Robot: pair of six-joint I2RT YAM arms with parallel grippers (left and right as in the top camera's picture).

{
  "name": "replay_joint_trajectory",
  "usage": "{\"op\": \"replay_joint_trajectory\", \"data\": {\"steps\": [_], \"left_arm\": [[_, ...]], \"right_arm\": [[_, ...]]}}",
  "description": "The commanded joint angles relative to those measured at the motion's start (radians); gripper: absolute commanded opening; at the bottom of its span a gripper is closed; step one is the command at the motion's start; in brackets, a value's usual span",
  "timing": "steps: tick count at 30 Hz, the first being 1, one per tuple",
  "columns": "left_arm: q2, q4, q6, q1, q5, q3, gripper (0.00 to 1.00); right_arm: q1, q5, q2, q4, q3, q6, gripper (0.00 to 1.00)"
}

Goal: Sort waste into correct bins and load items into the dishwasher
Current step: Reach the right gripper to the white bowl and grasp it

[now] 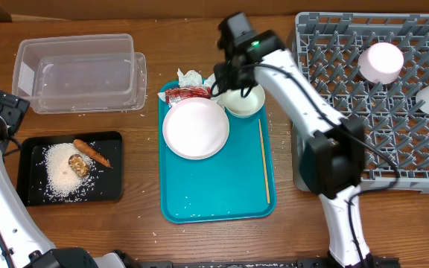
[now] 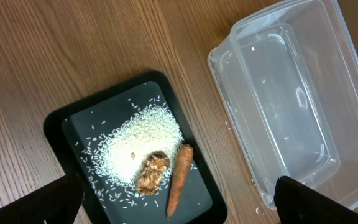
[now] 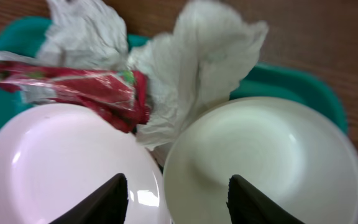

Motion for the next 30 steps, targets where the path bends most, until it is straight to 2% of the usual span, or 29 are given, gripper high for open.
{"op": "replay_joint_trajectory", "data": {"steps": [1,16,23,24,27,30], "left_arm": [[0.008,0.000,-0.013,-0.002,0.002,0.000,1.00],[0.008,0.000,-0.013,-0.002,0.002,0.000,1.00],[0.008,0.000,-0.013,-0.002,0.002,0.000,1.00],[0.008,0.000,-0.013,-0.002,0.001,0.000,1.00],[0.008,0.000,-0.013,-0.002,0.002,0.000,1.00],[0.008,0.000,-0.013,-0.002,0.002,0.000,1.00]], "right_arm": [[0.017,0.016,0.037,-0.007,0.005,0.012,0.53],[0.034,0.019,0.061,0.015,-0.064,0.024,0.46],[0.034,0.020,0.061,0.032,-0.063,0.042,0.22],[0.034,0.020,0.061,0.023,-0.049,0.043,0.15],[0.034,0.019,0.060,-0.011,-0.003,0.047,0.04],[0.031,0.020,0.059,-0.066,0.071,0.047,0.04]]}}
